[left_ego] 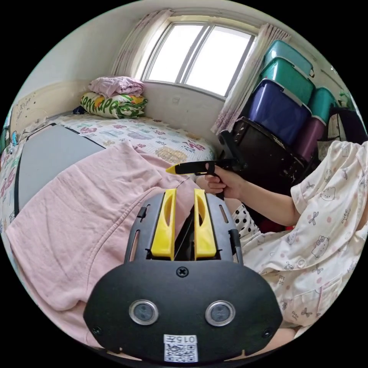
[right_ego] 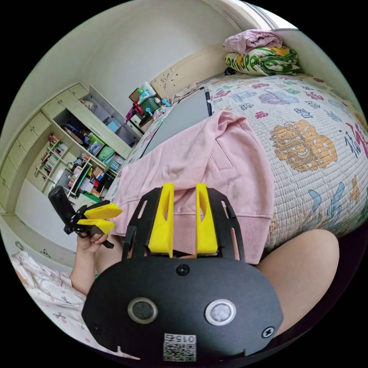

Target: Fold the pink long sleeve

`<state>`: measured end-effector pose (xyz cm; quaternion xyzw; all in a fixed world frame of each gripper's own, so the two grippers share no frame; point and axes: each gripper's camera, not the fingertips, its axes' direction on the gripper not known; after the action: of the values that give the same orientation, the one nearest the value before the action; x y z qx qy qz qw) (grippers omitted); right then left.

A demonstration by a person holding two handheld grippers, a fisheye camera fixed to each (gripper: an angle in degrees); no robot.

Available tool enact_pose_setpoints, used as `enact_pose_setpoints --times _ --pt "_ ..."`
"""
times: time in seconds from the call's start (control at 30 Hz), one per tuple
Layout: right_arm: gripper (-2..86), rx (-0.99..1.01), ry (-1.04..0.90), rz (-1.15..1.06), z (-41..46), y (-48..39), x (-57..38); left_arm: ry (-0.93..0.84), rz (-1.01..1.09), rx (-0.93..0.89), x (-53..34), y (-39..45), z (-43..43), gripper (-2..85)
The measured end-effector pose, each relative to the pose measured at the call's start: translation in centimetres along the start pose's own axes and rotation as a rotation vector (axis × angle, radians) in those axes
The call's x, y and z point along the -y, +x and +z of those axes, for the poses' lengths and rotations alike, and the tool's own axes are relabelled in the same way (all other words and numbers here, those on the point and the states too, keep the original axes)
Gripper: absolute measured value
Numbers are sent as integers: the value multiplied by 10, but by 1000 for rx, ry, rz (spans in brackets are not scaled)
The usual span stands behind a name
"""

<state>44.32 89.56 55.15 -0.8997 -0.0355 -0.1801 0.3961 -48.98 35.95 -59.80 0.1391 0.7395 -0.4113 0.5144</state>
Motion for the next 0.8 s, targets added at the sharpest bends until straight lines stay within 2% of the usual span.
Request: enact_pose_setpoints --times 0.07,0.2,0.33,0.4,0.5,0.6,0.67,0.7,0.8 --pt "84 43 -41 -7 0 -18 22 -32 -2 91 34 16 23 83" --pt "82 27 3 1 -27 -41 46 -94 -20 187 78 25 42 84" --pt "82 -13 38 55 -61 -50 63 -314 18 249 103 42 79 60" --pt "82 -39 47 65 -72 -54 71 -290 44 319 110 58 68 41" --pt "83 -39 59 62 -80 -61 99 -301 58 323 130 74 54 24" --pt "86 -45 63 -2 -75 -77 147 -334 46 216 163 86 34 27" --pt "89 -64 62 -83 -61 -94 193 -271 43 113 189 102 10 61" --pt "89 -72 58 -100 -56 -98 206 -251 48 122 196 108 4 68" --pt "91 -100 41 -167 -25 -114 268 -170 105 329 224 140 -18 91"
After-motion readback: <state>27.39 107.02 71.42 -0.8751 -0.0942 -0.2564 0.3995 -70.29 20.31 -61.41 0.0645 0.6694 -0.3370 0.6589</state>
